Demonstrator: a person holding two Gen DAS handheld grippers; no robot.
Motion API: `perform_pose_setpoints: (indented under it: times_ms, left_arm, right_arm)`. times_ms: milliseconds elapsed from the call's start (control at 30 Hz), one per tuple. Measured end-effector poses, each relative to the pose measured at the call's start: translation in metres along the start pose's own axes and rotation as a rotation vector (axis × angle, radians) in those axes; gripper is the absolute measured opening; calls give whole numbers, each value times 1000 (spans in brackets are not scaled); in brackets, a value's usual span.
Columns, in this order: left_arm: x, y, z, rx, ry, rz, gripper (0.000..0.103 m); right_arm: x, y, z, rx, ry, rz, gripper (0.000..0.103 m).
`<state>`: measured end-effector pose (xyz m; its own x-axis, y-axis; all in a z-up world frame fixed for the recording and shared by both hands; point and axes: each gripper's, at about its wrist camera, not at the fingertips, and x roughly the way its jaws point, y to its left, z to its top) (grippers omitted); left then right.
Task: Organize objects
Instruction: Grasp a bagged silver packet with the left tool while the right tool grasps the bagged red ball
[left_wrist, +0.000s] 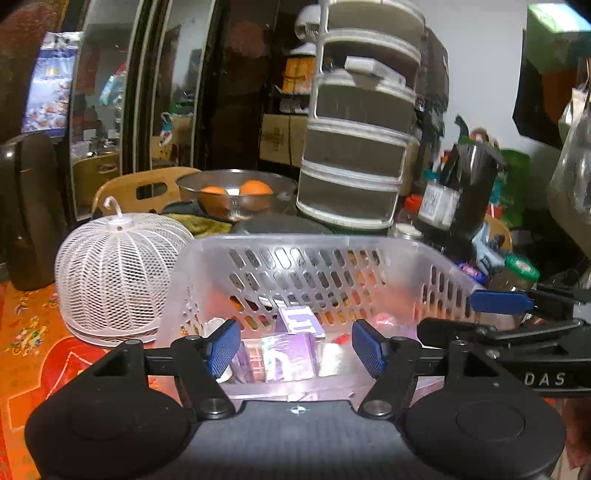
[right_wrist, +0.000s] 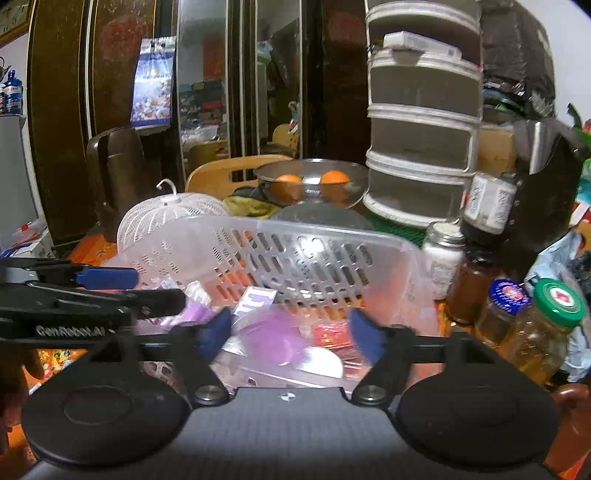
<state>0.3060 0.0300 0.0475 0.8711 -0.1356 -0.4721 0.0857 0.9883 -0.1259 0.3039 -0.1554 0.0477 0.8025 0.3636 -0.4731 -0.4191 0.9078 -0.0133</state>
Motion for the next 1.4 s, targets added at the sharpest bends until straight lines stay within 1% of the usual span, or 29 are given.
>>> perform_pose_setpoints:
  times_ms: [33,100,167,233,267,333,367,400,433,533,633,700,833,900,967,1000,1033,1067,1100,1167,1233,1300,1333,1367,1400]
  left_arm:
    - [-7,-1,-1,-4,-12,-12,77]
    - [-23,-4,-8,-8,-37,-35,80]
    - [-43,-8,-20,-2,-58,-44,81]
    - [-65,-12,-39,18,-81,-65,87]
    - [-74,-12,-48,20,-89,-75,88]
    - [-94,-12,-70,36,-100,-95,94]
    - [-103,-12,-84,36,-102,-90,96]
    - [-108,-11,-93,35,-101,-81,100]
    - [-112,-10,-103,34,-95,-75,101]
    - [-115,-8,-129,19,-36,-52,101]
    - [-108,-7,-143,6,10,-33,101]
    - [-103,-9,-150,20,28,-22,100]
    - [-101,-9,-157,28,47,-10,99]
    - [-106,-8,-160,26,54,-16,99]
    - [-108,-11,-165,32,65,-23,98]
    - [-109,-13,-168,42,75,-27,95]
    - [-109,-15,-169,52,86,-32,91]
    - [-109,-17,-169,58,87,-42,89]
    - [-110,-18,-169,62,83,-50,85]
    - [-109,-20,-169,70,91,-47,80]
    - [-105,-20,-169,69,113,-49,73]
    - [-103,-19,-169,63,122,-55,71]
    - [-102,-19,-169,61,125,-54,66]
    - [-101,-17,-169,55,127,-55,64]
    - [-101,-17,-169,51,129,-56,61]
  right_arm:
    - [-4,-1,-1,3,-4,-3,84]
    - [-15,-3,-4,15,-18,-1,88]
    - [-32,-6,-13,20,-49,-9,103]
    - [-51,-9,-26,29,-93,-22,103]
    - [-61,-11,-36,39,-108,-26,103]
    - [-77,-16,-58,67,-118,-26,103]
    - [-82,-17,-68,83,-118,-21,103]
    - [-85,-19,-82,104,-105,-4,103]
    - [-86,-20,-94,116,-88,8,103]
    - [-80,-13,-123,127,-16,55,103]
    - [-72,2,-137,104,15,96,103]
    - [-65,11,-139,81,29,113,102]
    - [-60,28,-140,36,26,132,97]
    - [-57,31,-140,27,29,137,92]
    - [-56,33,-142,19,31,134,85]
    - [-56,34,-141,16,31,132,84]
    - [-57,33,-143,13,30,131,81]
    - [-56,34,-142,9,31,129,77]
    - [-55,35,-143,1,36,126,76]
    - [-55,37,-146,-13,41,121,71]
    - [-56,38,-149,-21,44,114,69]
    - [-55,40,-151,-29,53,116,66]
    - [-53,40,-153,-30,63,116,58]
    - [-53,39,-153,-24,60,116,49]
    - [-53,38,-153,-15,56,117,49]
